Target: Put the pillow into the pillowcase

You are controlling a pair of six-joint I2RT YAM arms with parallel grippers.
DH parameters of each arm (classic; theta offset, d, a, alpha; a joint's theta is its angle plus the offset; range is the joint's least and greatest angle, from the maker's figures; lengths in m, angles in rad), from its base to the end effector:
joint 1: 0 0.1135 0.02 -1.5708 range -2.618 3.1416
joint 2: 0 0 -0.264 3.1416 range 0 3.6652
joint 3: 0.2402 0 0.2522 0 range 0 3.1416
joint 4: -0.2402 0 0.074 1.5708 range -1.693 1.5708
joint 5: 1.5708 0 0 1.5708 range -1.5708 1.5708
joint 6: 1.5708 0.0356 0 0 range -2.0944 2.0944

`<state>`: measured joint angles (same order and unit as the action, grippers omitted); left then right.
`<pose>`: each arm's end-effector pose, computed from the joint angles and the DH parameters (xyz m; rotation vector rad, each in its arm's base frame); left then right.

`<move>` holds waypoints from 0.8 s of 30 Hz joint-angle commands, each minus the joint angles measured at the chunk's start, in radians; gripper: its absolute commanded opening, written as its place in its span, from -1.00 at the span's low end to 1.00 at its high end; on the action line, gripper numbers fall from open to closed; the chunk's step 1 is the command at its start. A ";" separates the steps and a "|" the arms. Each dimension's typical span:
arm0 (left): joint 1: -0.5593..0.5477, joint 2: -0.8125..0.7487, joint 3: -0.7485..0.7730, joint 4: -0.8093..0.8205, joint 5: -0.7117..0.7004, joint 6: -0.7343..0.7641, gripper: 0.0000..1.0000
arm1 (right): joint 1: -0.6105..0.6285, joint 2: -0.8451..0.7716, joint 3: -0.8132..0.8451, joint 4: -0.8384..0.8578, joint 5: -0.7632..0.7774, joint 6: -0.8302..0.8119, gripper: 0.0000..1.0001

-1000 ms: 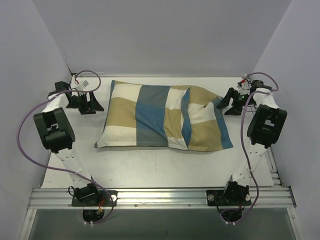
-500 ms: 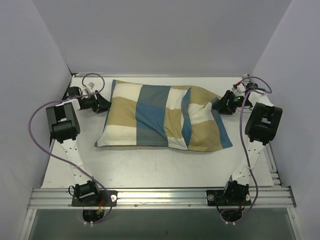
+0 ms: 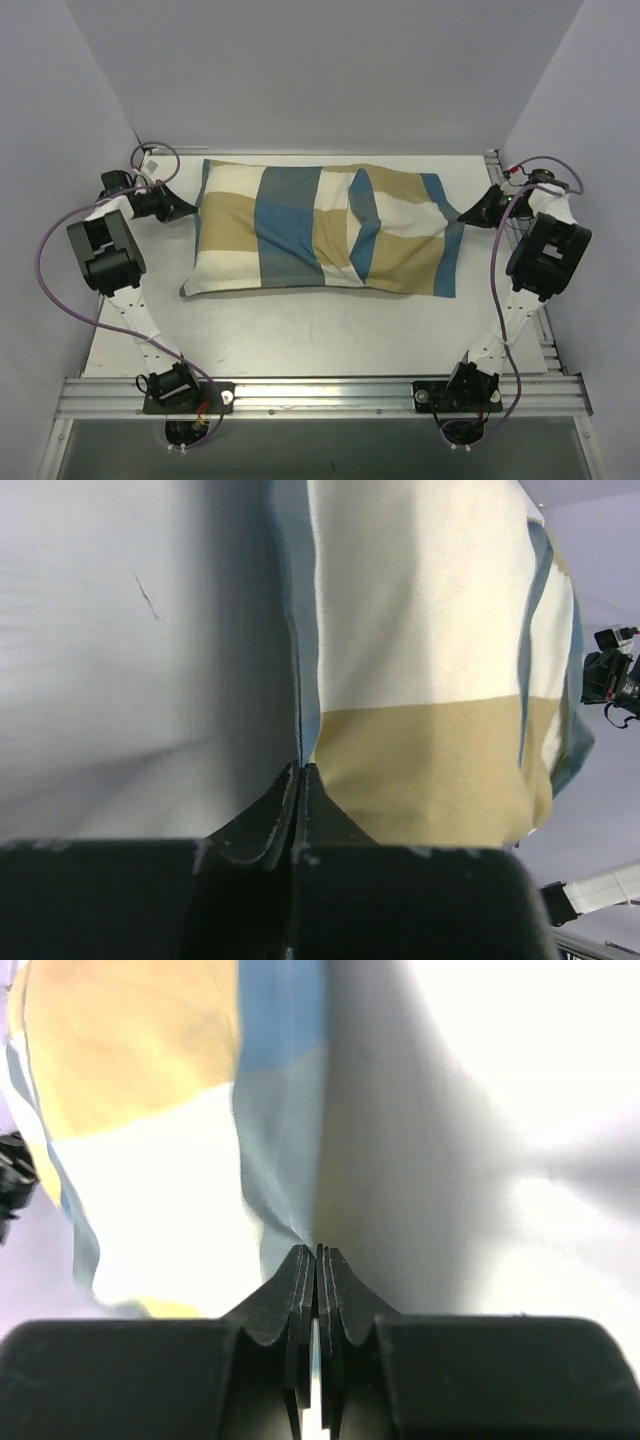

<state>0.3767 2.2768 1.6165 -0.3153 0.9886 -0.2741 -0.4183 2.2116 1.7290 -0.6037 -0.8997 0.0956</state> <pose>0.4517 0.1467 0.1341 -0.3678 2.2562 -1.1784 0.4385 -0.1644 0.1795 0.3250 2.3369 1.0235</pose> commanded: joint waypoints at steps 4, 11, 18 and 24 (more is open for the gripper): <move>0.080 -0.168 0.073 -0.217 -0.192 0.248 -1.00 | -0.102 -0.073 0.008 -0.183 0.303 -0.210 -1.00; 0.047 -0.191 0.010 -0.277 -0.260 0.375 -0.26 | -0.083 -0.049 -0.010 -0.202 0.292 -0.215 -0.71; 0.060 -0.348 -0.162 -0.551 -0.275 0.747 0.42 | -0.074 -0.165 -0.172 -0.372 0.294 -0.411 0.48; 0.050 -0.534 -0.476 -0.778 -0.359 1.160 0.44 | -0.051 -0.283 -0.492 -0.393 0.361 -0.557 0.49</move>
<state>0.4374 1.8351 1.2587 -0.9272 0.6849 0.6006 -0.4892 1.9987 1.3273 -0.9005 -0.5926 -0.3496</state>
